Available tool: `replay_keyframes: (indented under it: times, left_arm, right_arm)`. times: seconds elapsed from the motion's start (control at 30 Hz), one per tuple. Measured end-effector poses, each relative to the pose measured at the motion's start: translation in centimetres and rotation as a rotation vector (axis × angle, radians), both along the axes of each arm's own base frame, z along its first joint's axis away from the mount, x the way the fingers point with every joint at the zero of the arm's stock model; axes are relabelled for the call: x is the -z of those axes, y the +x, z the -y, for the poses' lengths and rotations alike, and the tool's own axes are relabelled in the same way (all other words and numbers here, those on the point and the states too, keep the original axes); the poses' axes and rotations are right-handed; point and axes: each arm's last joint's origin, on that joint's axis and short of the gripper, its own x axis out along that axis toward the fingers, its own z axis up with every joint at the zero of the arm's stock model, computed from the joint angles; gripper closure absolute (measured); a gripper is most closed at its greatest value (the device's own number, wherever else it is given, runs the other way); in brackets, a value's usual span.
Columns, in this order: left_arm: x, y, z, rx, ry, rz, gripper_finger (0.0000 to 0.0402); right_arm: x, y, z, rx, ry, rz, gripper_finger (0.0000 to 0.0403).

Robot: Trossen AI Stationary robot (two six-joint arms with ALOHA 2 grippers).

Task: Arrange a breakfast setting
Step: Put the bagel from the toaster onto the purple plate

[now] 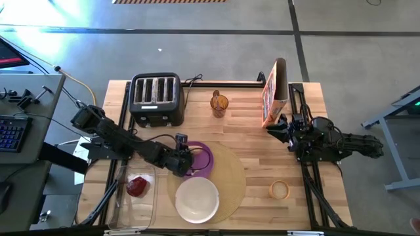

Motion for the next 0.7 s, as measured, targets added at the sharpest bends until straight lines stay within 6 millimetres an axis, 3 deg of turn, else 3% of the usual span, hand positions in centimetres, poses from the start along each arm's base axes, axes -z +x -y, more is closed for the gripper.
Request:
replay_keyframes:
  times: [0.33,0.7]
  left_arm:
    - [0.07,-0.02,0.16,0.021,-0.050,-0.017,0.0276]
    - [0.17,-0.05,0.39,0.039,-0.133,-0.039,0.0266]
  right_arm:
    - [0.00,0.00,0.00,0.000,0.000,0.000,0.0313]
    - [0.00,0.00,0.00,0.000,0.000,0.000,0.0313]
